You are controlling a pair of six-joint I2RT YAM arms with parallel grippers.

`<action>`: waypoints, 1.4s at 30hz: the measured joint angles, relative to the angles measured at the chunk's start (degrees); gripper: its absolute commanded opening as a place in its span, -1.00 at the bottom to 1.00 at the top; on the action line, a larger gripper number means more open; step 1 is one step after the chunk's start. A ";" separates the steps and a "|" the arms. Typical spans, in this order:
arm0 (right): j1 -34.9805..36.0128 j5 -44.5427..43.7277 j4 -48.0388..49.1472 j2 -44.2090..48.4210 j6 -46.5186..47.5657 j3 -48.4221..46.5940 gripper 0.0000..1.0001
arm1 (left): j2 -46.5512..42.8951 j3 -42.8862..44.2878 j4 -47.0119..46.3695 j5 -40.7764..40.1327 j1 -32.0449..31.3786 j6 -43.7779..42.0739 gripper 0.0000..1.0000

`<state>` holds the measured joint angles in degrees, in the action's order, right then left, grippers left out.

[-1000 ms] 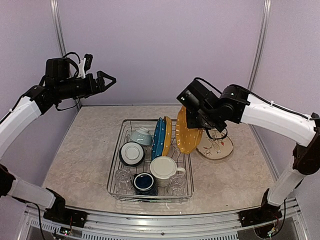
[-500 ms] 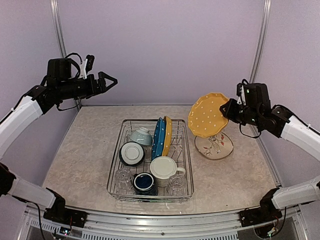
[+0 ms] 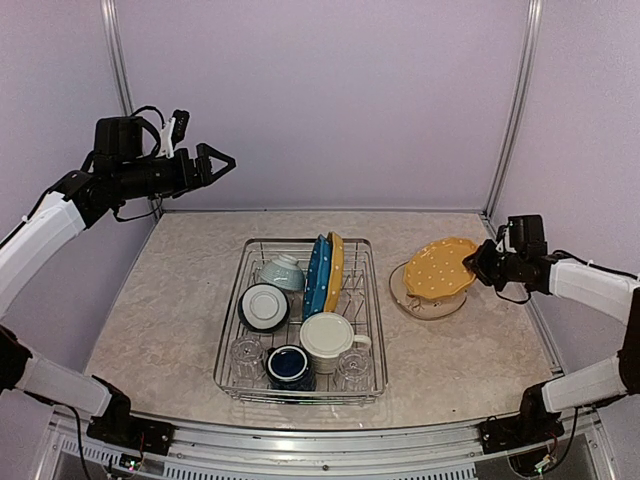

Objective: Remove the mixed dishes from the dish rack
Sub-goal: Place the plate with another plate.

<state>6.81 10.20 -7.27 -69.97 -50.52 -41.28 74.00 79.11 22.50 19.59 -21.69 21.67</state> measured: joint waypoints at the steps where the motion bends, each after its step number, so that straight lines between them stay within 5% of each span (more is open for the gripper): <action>1: -0.20 0.76 0.55 -0.94 -0.02 0.13 -1.00 | 0.00 0.00 0.00 0.07 0.00 0.04 0.98; 32: -3.15 13.22 15.74 -17.66 4.39 1.38 -1.00 | 0.48 0.00 -0.02 1.22 0.00 0.87 0.98; 42: -3.17 12.31 12.98 -18.01 9.25 -0.96 -0.39 | 1.07 0.00 0.00 1.46 0.00 1.03 0.98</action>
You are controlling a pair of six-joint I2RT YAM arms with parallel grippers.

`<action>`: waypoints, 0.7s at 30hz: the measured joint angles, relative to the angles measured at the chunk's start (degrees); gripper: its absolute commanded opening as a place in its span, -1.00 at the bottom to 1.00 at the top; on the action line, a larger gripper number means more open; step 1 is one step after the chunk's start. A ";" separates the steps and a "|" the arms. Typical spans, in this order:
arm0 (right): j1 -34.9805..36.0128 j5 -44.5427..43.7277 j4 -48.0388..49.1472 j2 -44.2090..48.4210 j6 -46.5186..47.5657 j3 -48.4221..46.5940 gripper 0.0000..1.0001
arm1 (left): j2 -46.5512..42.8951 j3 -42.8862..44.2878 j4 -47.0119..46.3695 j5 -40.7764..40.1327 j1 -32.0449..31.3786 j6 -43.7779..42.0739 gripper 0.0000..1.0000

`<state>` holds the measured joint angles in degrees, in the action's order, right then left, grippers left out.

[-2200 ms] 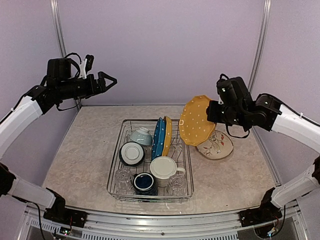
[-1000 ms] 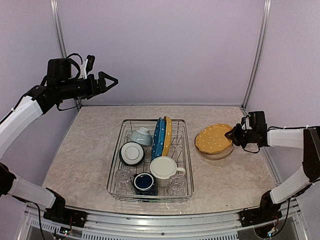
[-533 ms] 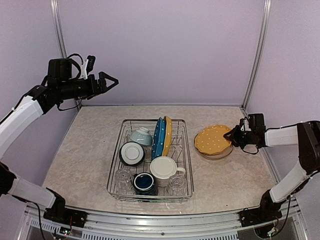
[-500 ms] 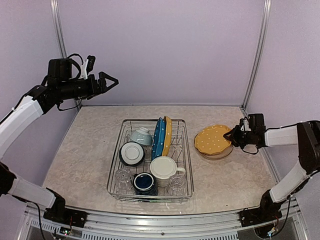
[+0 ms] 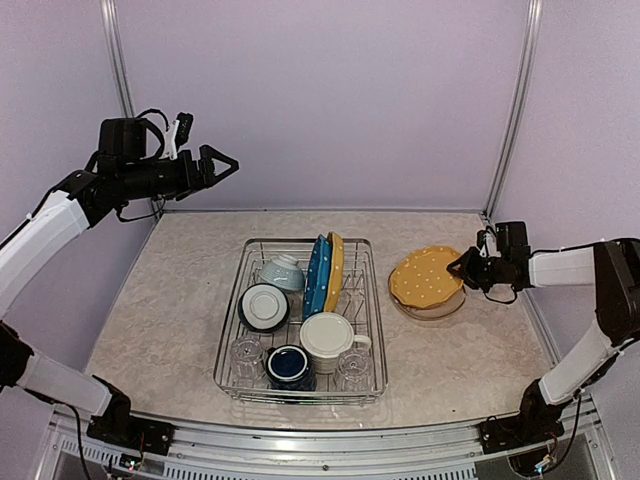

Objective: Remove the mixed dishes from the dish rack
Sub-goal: Place the plate with another plate.

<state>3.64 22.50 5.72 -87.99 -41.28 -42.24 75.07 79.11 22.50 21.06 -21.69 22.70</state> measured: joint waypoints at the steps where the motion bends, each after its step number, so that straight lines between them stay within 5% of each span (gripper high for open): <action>1: 0.00 -0.83 -0.59 0.00 1.05 -0.24 -0.34 | 0.00 0.00 0.00 0.00 0.00 0.02 0.98; 11: -0.02 -8.22 -9.57 0.00 7.08 -0.39 -0.20 | 0.55 0.00 0.00 0.50 0.00 0.04 0.98; 21: 1.22 -13.42 -13.29 0.00 10.45 -3.28 0.16 | 0.74 0.00 0.00 0.81 0.00 0.20 0.98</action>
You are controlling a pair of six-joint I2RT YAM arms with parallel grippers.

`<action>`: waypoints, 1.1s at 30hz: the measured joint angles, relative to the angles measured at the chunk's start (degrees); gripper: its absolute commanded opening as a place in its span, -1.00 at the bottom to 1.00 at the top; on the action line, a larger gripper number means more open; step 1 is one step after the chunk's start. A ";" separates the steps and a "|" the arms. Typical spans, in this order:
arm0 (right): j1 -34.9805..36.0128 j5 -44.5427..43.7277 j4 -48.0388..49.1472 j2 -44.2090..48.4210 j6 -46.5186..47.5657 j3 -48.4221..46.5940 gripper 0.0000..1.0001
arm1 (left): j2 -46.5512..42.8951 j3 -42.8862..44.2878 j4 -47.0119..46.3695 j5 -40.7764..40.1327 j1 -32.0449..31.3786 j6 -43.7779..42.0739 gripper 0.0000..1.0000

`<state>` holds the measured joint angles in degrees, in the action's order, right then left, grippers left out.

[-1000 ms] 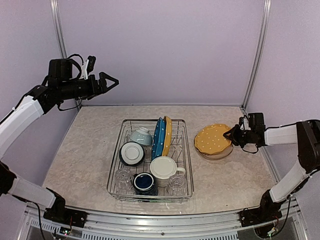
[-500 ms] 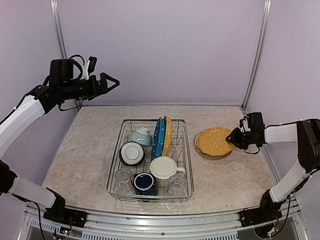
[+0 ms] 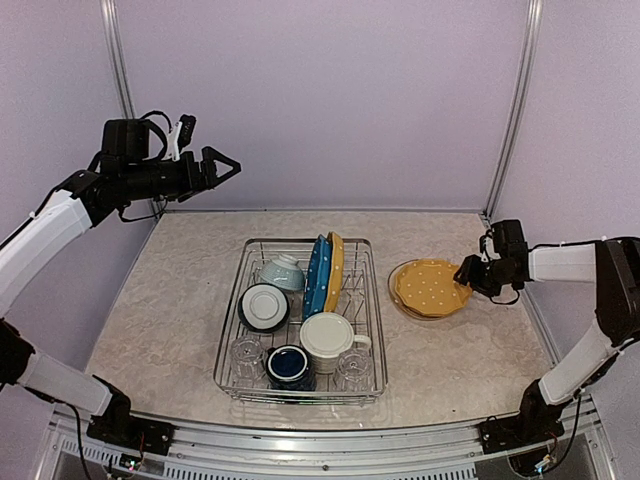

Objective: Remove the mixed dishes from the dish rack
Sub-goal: Place the plate with another plate, then adjust the dish rack at the center of the board.

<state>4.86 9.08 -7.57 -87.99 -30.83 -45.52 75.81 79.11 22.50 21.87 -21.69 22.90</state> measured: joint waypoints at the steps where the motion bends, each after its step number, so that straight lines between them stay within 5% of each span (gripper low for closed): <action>1: 0.26 -0.48 -0.35 0.00 0.26 -0.22 0.17 | 0.02 0.00 0.00 0.00 0.00 0.02 0.98; 17: 7.02 -8.72 -6.05 -1.14 1.16 -3.04 0.10 | 0.02 0.00 0.00 0.17 -0.02 0.07 0.98; 27: 8.70 -15.30 -12.79 3.98 2.95 -5.22 0.41 | 0.02 0.00 0.04 0.15 -0.15 0.07 0.98; 33: 17.25 -17.68 -16.68 11.87 2.45 -6.23 0.50 | 0.39 0.11 0.04 0.24 -0.20 0.24 0.98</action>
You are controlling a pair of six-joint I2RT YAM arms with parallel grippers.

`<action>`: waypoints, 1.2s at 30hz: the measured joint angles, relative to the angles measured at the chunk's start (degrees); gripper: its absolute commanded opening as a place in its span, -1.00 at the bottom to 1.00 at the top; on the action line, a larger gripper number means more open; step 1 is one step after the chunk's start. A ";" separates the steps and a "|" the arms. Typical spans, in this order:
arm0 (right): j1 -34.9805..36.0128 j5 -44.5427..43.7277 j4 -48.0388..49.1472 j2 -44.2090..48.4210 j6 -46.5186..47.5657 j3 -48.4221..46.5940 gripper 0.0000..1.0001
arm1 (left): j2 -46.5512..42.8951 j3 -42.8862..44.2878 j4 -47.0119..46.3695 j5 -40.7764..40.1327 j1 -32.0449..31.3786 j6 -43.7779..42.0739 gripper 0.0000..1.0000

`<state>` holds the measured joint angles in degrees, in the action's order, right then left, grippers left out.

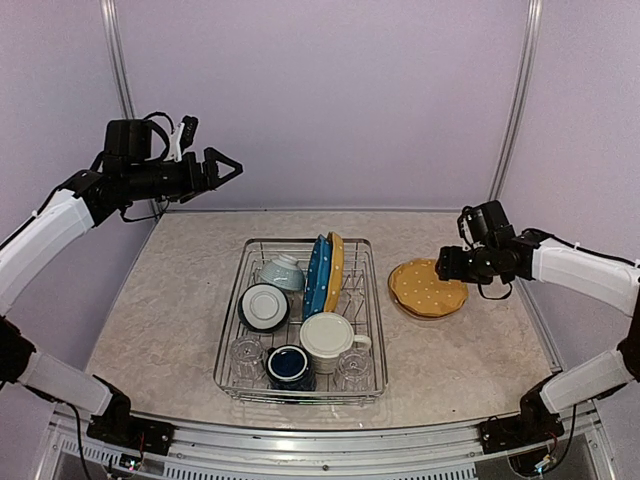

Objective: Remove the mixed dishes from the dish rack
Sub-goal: Adjust the dish rack at the center of the board.

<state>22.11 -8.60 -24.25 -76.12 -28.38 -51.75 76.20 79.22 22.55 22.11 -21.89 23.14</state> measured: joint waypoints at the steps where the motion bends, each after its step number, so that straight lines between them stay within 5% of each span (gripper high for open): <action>1: 1.95 -0.37 -0.28 0.52 -0.33 -0.52 0.51 | 0.20 0.00 0.00 0.00 -0.02 0.07 0.98; 12: 18.45 1.92 3.37 -1.70 -6.47 -7.41 0.52 | 2.45 0.15 0.59 -0.22 -1.81 1.03 0.98; 23: 21.66 4.35 8.94 -8.33 -11.58 -7.76 0.19 | 4.33 3.74 7.76 -4.76 -3.91 6.43 0.98; 26: 21.64 4.35 10.27 -8.46 -12.24 -6.60 -0.11 | 0.09 -3.23 8.15 -5.75 -3.74 10.16 0.98; 36: 21.14 6.86 13.53 -15.72 -13.09 -6.51 -0.19 | -16.33 -27.52 11.45 -6.91 -9.73 22.71 0.92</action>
<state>43.24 -1.74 -10.72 -91.83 -41.47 -58.26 59.88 51.70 34.00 15.20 -31.62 45.84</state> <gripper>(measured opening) 0.432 0.989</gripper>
